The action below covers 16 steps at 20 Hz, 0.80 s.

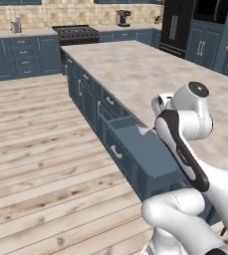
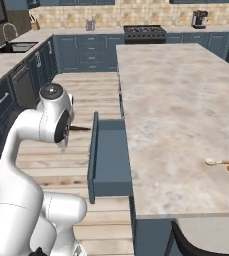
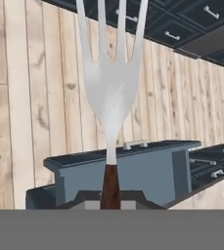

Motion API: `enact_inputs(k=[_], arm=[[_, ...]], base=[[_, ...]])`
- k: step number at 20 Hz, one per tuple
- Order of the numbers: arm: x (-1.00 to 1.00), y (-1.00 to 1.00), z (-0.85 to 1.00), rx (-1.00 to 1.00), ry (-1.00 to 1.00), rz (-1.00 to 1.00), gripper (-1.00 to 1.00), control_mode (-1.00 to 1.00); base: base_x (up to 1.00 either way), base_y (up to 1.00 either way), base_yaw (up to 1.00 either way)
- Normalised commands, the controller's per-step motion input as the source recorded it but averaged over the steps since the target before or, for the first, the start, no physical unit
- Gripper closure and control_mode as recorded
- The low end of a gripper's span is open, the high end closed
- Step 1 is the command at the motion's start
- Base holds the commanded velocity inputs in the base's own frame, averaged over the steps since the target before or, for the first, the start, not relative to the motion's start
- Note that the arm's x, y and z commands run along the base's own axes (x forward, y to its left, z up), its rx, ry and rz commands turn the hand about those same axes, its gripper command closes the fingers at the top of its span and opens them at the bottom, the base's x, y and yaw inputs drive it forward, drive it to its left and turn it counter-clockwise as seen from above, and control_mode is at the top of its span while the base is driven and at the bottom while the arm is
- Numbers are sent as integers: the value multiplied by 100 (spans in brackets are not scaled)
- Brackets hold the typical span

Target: Pick up the metallic utensils from the counter and place them in the open drawer. Make sure not to pick up any wooden utensils.

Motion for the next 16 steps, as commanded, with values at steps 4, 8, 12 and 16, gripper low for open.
enact_inputs(k=[4, 8, 12, 16], arm=[[55, 1, -10, 1, 7, -1, 100, -100], [82, 1, -35, 6, 13, -46, 100, -100], [62, 6, -50, 9, 2, -74, 100, -100], [49, 0, -37, 18, 0, -64, 100, -100]], base=[[0, 0, 0], [0, 0, 0], [0, 0, 0], [0, 0, 0]])
